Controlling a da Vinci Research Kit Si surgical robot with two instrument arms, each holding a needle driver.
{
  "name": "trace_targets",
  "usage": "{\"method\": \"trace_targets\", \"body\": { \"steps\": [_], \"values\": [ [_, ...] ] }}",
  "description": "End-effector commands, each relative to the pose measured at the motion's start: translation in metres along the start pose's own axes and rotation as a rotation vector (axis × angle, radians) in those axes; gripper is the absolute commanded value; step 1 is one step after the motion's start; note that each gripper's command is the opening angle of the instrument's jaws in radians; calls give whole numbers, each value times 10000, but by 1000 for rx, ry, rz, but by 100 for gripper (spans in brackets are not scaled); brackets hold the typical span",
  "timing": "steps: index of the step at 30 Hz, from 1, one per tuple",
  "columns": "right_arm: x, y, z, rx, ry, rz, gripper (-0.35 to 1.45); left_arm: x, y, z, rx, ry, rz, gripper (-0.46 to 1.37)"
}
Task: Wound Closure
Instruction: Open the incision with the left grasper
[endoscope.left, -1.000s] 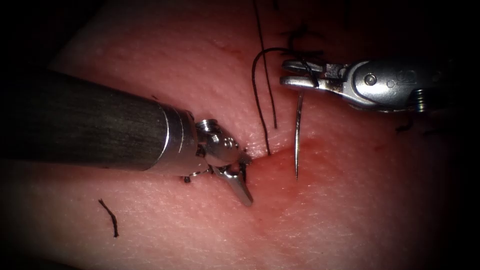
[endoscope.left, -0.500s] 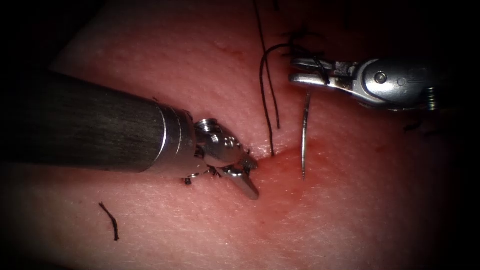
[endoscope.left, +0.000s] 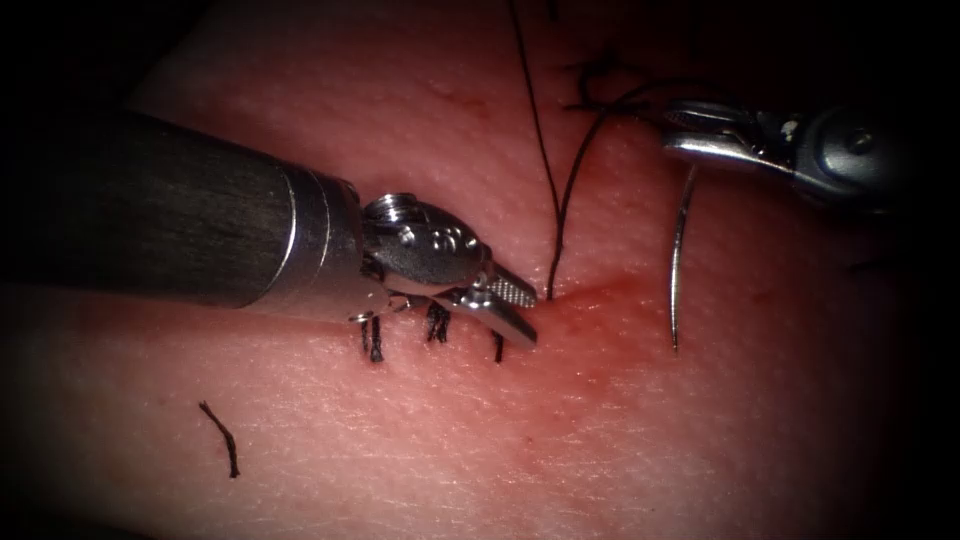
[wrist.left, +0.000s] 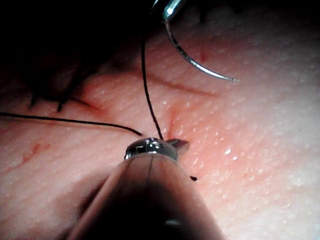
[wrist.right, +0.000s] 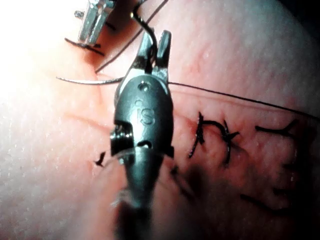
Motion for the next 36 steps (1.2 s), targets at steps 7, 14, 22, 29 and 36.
{"method": "trace_targets", "body": {
  "steps": [7,14,22,29,36],
  "values": [
    [1,-3,-1,7,-3,-6,-35,1,-15,1,3,27,83,-35],
    [2,-5,0,12,-10,0,-35,-13,-31,12,24,10,106,-35],
    [1,-7,4,13,-15,-2,-35,-29,-43,40,51,-18,125,-35],
    [0,-11,11,14,-22,-5,-35,-38,-45,62,68,-56,120,-35],
    [-1,-12,12,16,-31,-7,-35,-56,-29,64,36,-123,86,-35]
  ]
}}
